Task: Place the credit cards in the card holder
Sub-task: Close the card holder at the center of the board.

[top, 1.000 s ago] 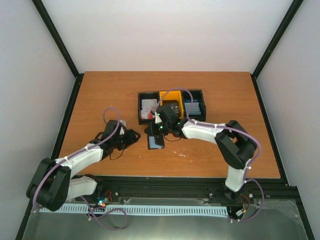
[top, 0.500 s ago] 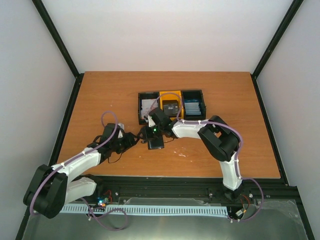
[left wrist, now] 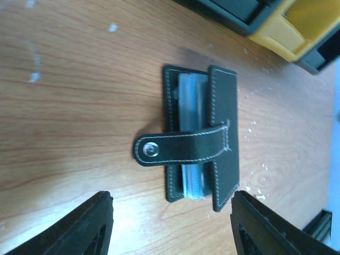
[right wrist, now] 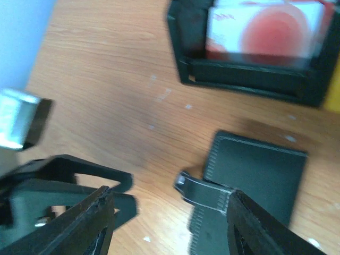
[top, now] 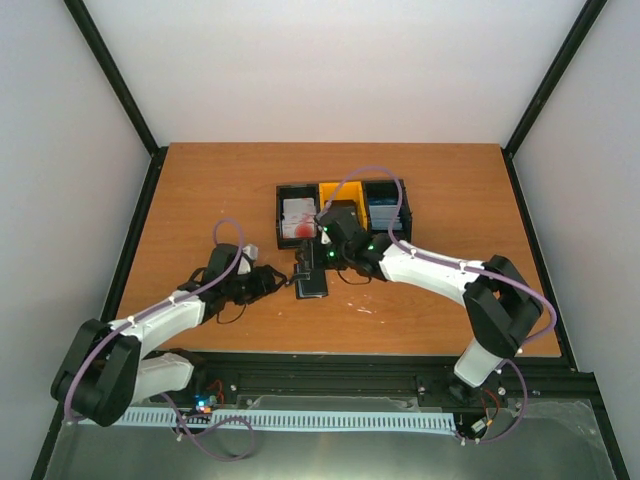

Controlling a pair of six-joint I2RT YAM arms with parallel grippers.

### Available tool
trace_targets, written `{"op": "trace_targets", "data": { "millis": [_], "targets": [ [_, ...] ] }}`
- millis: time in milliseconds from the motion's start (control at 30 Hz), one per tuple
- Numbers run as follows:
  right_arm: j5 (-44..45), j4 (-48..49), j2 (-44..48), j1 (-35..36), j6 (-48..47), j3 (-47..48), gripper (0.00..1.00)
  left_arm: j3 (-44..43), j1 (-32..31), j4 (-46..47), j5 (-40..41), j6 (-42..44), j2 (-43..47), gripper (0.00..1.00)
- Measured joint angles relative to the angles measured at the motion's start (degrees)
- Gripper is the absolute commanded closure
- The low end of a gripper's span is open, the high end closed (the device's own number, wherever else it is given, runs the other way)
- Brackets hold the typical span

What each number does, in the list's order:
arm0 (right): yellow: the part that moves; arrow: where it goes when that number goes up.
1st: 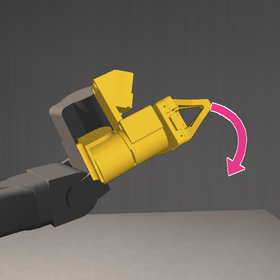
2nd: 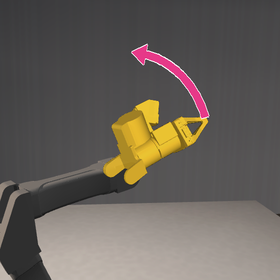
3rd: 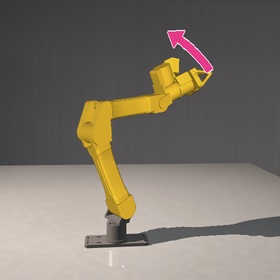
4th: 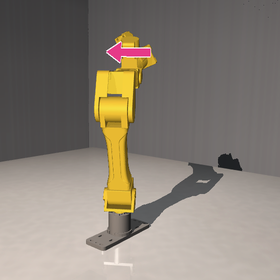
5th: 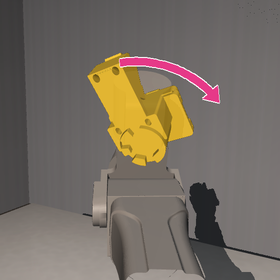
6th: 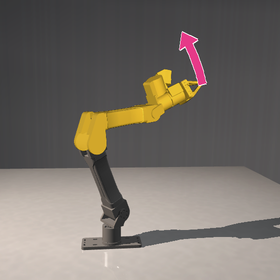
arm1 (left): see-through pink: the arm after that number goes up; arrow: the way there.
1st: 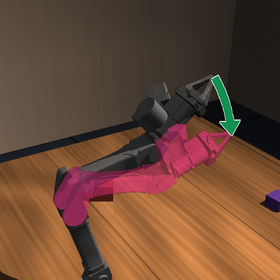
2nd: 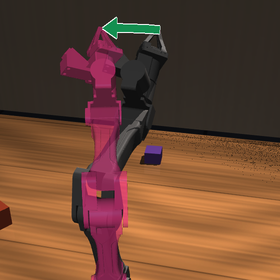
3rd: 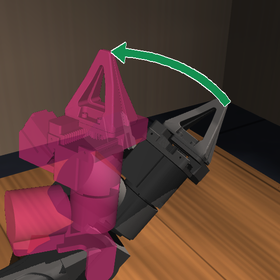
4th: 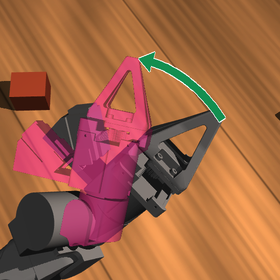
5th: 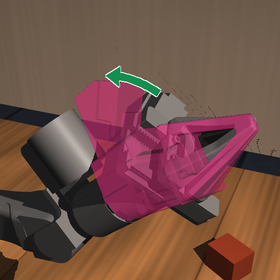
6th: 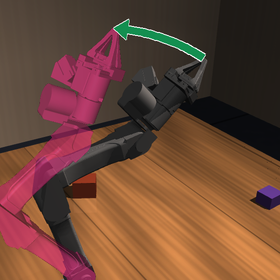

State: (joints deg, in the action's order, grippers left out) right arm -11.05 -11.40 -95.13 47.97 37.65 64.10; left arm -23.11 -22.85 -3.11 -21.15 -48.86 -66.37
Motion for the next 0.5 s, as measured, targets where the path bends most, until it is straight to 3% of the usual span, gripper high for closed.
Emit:
{"op": "trace_targets", "data": {
  "millis": [267, 500],
  "targets": [
    [2.58, -2.45, 0.22, -1.42, 4.72, -9.94, 0.43, -1.16, -0.44, 4.37, -6.60, 3.80, -3.50, 0.31],
    [-0.70, 0.70, -2.21, -2.29, 6.82, -12.57, 0.44, -3.04, -4.37, 5.09, -8.13, 3.76, -11.65, 0.33]
  ]
}}
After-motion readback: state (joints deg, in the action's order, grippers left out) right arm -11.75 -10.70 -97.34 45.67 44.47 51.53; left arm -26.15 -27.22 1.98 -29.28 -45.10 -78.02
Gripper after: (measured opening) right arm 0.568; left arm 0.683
